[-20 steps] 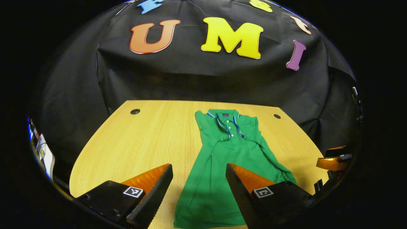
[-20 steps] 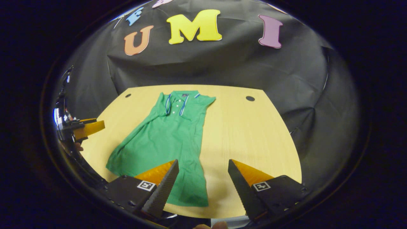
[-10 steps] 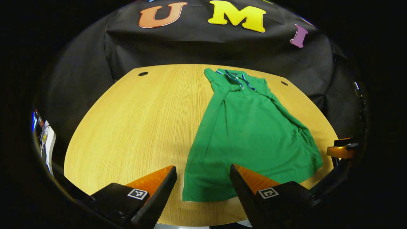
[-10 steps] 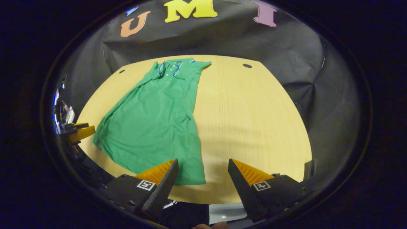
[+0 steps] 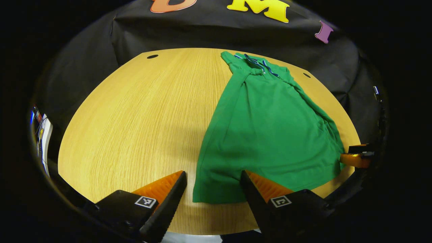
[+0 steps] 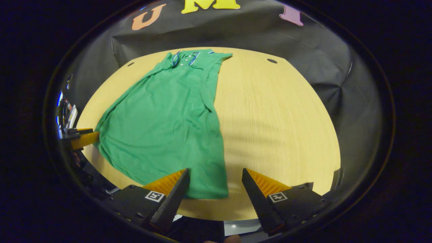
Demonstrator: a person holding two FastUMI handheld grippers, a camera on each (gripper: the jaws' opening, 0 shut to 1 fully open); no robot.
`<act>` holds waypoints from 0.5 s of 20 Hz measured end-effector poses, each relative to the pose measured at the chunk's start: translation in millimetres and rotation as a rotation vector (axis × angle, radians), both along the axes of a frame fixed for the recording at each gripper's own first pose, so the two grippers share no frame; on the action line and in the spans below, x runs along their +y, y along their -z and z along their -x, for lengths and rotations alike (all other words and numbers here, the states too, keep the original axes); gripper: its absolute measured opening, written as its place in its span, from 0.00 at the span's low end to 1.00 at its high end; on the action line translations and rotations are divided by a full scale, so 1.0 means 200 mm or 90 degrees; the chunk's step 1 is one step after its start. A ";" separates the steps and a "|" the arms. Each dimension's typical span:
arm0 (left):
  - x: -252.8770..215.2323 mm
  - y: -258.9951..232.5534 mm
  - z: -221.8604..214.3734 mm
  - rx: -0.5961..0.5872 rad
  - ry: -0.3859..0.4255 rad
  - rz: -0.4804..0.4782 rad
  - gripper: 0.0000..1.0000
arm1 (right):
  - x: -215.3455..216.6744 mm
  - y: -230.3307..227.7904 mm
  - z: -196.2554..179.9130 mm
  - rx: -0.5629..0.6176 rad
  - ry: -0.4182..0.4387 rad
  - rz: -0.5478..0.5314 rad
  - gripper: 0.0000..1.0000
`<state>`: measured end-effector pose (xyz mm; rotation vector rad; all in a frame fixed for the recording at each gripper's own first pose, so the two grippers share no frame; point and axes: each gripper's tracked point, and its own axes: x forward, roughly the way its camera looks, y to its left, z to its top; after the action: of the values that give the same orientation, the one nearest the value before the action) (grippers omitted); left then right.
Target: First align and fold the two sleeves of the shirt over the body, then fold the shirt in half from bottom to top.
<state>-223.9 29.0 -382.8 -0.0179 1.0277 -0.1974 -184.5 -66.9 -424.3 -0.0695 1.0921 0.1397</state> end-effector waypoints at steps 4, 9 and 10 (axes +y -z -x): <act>-0.02 0.02 0.01 0.019 0.004 -0.040 0.93 | 0.03 0.02 0.02 0.034 0.009 -0.027 0.72; -0.06 0.02 0.02 0.036 -0.012 -0.024 0.28 | 0.09 0.01 0.04 0.062 0.036 -0.074 0.01; -0.07 0.01 0.02 0.038 -0.015 -0.018 0.16 | 0.09 0.02 0.03 0.067 0.039 -0.077 0.01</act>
<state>-227.9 15.1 -384.2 -0.0105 1.0898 -0.1617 -190.8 -49.6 -428.7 0.0808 1.1878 0.1551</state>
